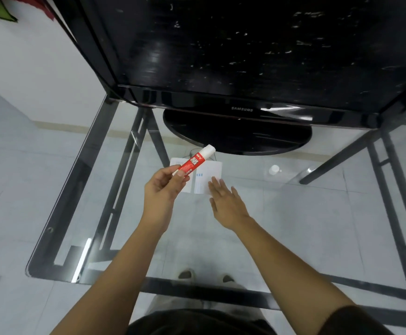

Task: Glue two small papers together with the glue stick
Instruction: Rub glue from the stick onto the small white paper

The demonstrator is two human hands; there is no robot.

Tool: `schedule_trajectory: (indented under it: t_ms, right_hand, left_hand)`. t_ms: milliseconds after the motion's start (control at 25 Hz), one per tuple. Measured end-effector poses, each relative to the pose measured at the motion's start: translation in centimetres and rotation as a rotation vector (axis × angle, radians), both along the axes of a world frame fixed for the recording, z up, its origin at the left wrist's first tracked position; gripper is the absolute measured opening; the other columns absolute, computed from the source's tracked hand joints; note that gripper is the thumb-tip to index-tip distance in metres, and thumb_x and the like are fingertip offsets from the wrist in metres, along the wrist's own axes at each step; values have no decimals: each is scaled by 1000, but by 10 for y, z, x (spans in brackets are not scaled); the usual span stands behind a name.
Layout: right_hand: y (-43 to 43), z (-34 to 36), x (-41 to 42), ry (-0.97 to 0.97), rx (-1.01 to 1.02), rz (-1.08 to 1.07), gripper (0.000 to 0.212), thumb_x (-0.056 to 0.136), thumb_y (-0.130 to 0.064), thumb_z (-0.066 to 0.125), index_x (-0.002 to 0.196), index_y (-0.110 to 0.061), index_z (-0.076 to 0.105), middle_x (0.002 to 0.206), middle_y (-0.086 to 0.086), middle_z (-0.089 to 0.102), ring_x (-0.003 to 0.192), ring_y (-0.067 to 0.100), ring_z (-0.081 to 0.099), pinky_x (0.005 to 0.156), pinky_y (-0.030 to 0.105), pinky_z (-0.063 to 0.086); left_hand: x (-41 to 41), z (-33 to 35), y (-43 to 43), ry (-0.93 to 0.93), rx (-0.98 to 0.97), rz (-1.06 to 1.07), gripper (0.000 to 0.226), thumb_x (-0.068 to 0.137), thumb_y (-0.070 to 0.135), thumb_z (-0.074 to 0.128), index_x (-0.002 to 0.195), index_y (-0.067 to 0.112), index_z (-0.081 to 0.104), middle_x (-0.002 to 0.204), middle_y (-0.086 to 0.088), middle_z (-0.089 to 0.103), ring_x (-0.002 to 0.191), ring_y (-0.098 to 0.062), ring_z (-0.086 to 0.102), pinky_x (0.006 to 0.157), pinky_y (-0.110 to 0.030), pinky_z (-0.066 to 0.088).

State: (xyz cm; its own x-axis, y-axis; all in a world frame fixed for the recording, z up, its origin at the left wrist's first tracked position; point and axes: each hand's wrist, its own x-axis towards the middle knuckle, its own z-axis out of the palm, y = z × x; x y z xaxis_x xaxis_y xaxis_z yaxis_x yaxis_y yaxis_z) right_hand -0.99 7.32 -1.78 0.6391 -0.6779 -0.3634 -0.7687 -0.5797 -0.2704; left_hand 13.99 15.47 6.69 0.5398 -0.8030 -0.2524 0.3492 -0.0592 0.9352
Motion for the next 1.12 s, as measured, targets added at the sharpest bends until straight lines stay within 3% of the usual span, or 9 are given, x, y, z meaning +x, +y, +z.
schedule_trajectory:
  t_ms: [240, 440, 600, 760, 840, 960, 1040, 1120]
  right_hand:
    - [15, -14, -25, 16, -38, -2, 50, 102, -28, 22, 149, -17, 10, 159, -2, 3, 145, 15, 4, 116, 42, 2]
    - [36, -20, -64, 4, -88, -38, 49, 101, -32, 25, 148, -21, 15, 158, -4, 10, 144, 14, 9, 115, 43, 3]
    - [31, -25, -76, -110, -124, -119, 41, 99, -32, 35, 139, -25, 39, 151, -3, 32, 137, 16, 32, 114, 42, 14]
    - [27, -32, -73, -313, -165, -221, 31, 94, -25, 52, 124, -22, 59, 136, 0, 54, 122, 20, 51, 108, 42, 28]
    - [28, -36, -74, -425, -136, -308, 31, 91, -26, 56, 121, -20, 61, 131, -2, 58, 119, 16, 54, 108, 37, 25]
    - [31, -42, -74, -485, -161, -347, 31, 89, -28, 60, 119, -20, 62, 127, -3, 61, 116, 12, 56, 107, 34, 24]
    - [31, -44, -73, -487, -183, -342, 31, 88, -28, 60, 117, -20, 63, 127, -3, 61, 115, 12, 56, 107, 35, 24]
    - [31, -46, -73, -489, -188, -340, 30, 88, -29, 59, 117, -21, 64, 128, -4, 60, 117, 11, 55, 107, 34, 24]
  left_hand:
    - [-4, -22, 5, 22, 104, -31, 13, 84, 16, 64, 97, 19, 66, 94, -1, 70, 88, -17, 66, 81, -28, 50]
    - [-16, -41, 3, 96, 173, -62, 13, 84, 18, 64, 97, 17, 65, 122, -12, 59, 87, -19, 68, 76, -23, 55]
    - [-27, -58, 7, 250, 136, -70, 23, 87, 12, 60, 110, 14, 63, 126, -5, 55, 90, -26, 68, 77, -28, 56]
    - [-29, -64, 6, 332, 123, -56, 20, 91, 9, 54, 96, 18, 71, 110, 4, 64, 81, -16, 67, 75, -26, 55]
    - [-27, -65, 2, 359, 102, -31, 19, 90, 9, 54, 91, 19, 70, 117, 2, 57, 78, -12, 63, 72, -22, 53]
    - [-25, -67, -1, 155, 155, -72, 13, 83, 15, 67, 87, 27, 64, 123, 14, 51, 93, -12, 58, 77, -22, 51]
    - [-24, -69, -5, -57, 235, -149, 23, 77, 17, 74, 90, 31, 60, 106, 32, 55, 102, -12, 54, 83, -26, 51]
    - [-21, -71, -9, -170, 282, -203, 31, 74, 18, 76, 96, 32, 60, 108, 32, 52, 111, -9, 49, 89, -27, 49]
